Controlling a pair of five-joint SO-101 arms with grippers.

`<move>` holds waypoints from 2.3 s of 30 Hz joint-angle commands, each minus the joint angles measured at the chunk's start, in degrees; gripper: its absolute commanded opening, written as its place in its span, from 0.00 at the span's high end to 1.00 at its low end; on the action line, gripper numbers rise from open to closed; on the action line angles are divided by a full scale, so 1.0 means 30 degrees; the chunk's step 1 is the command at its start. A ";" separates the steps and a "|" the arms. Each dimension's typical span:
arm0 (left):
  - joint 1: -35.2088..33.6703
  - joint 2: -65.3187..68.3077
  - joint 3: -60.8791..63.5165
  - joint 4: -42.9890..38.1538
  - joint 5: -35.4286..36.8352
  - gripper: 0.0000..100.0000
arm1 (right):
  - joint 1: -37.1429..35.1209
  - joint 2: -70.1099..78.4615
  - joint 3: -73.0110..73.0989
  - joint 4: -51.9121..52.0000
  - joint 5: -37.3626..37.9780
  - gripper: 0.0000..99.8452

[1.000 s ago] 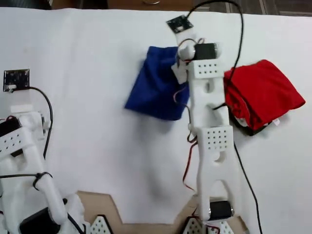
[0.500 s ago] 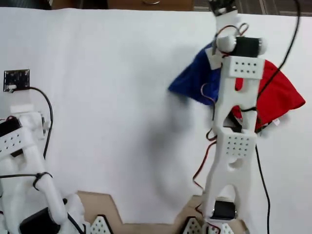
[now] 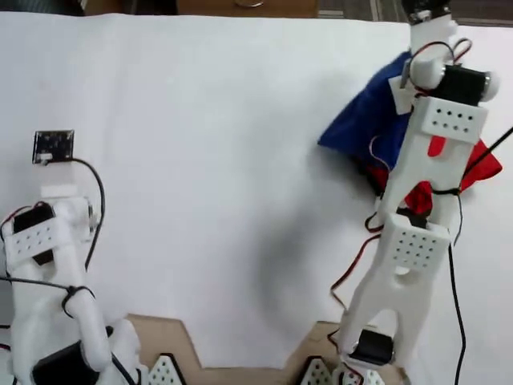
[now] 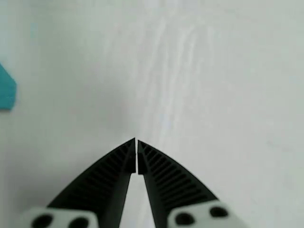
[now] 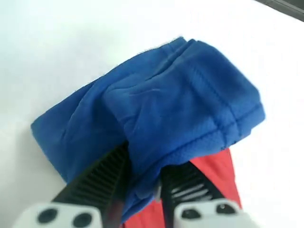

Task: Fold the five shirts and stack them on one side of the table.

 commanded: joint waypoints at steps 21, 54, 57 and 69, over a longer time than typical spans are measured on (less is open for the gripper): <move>0.0703 -0.0762 0.0073 -0.0205 0.0029 0.98 | 0.4264 -0.2066 0.2725 -0.2945 0.0938 0.98; 0.1143 -0.0762 -0.0015 -0.0674 0.0088 0.98 | 0.6286 0.0806 0.7766 -0.3883 0.0967 0.97; 0.1143 -0.0762 -0.0015 -0.0674 0.0088 0.98 | 0.5495 0.0132 0.6799 -0.3121 0.0938 0.90; 0.1143 -0.0762 0.0015 -0.0674 0.0088 0.98 | 0.3971 -0.2300 0.2608 -0.2066 0.0908 0.81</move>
